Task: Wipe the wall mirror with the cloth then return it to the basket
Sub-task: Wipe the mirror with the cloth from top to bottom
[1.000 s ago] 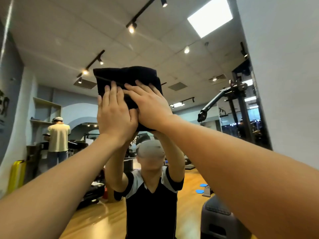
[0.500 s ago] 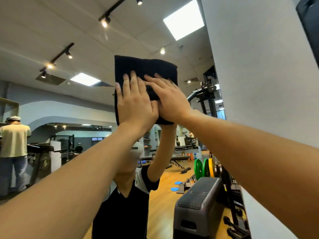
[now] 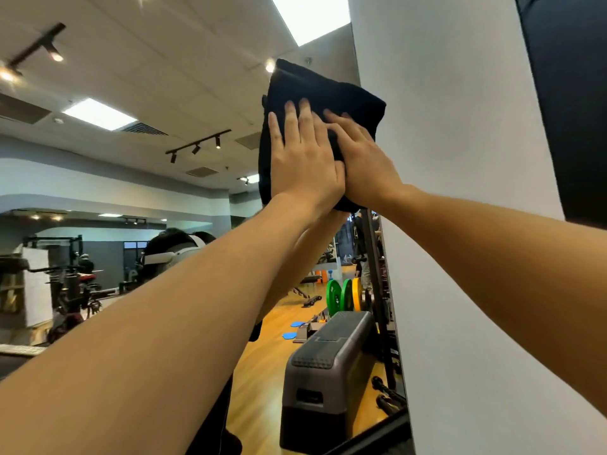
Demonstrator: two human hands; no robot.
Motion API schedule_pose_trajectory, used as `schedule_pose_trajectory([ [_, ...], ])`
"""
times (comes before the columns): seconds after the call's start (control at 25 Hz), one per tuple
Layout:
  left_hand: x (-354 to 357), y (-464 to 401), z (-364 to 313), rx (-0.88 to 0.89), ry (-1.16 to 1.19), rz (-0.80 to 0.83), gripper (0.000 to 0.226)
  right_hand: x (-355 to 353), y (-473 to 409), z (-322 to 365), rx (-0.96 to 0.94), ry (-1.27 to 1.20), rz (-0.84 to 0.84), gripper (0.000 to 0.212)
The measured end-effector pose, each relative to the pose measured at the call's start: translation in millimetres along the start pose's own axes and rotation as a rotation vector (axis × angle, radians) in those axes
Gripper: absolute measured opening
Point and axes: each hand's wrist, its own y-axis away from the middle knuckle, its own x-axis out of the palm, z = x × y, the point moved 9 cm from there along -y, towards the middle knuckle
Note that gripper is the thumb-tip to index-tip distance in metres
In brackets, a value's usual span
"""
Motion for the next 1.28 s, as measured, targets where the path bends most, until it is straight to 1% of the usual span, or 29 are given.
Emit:
schedule_pose_trajectory([
  [0.28, 10, 5, -24, 0.067, 0.043, 0.01, 0.074, -1, 18, -23, 0.052, 0.001, -0.004, 0.056],
  [0.48, 7, 37, -36, 0.23, 0.098, 0.058, 0.079, 2, 57, -28, 0.08, 0.021, 0.019, 0.059],
  [0.64, 10, 69, -42, 0.356, 0.066, 0.136, 0.075, 10, 97, -26, 0.082, -0.01, 0.019, 0.056],
  [0.84, 4, 75, -36, 0.439, 0.081, 0.181, 0.063, 13, 112, -17, 0.087, -0.071, 0.088, 0.062],
  [1.0, 0, 77, -24, 0.487, 0.079, 0.193, 0.061, 15, 113, -2, 0.095, -0.115, 0.157, 0.073],
  [1.28, -9, 92, 13, 0.541, 0.089, 0.163, 0.058, 24, 113, 40, 0.037, -0.13, 0.075, 0.075],
])
